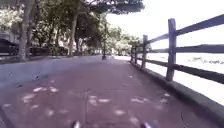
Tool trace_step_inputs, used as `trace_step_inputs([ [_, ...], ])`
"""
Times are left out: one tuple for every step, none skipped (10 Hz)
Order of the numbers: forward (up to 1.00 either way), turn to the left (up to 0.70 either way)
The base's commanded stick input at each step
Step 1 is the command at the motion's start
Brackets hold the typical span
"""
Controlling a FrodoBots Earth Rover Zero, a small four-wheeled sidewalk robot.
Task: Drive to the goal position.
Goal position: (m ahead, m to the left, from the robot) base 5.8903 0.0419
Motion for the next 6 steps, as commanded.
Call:
trace_step_inputs([
  [0.7, 0.0],
  [0.7, 0.0],
  [0.7, 0.0],
  [0.7, 0.0],
  [0.7, 0.0],
  [0.7, 0.0],
])
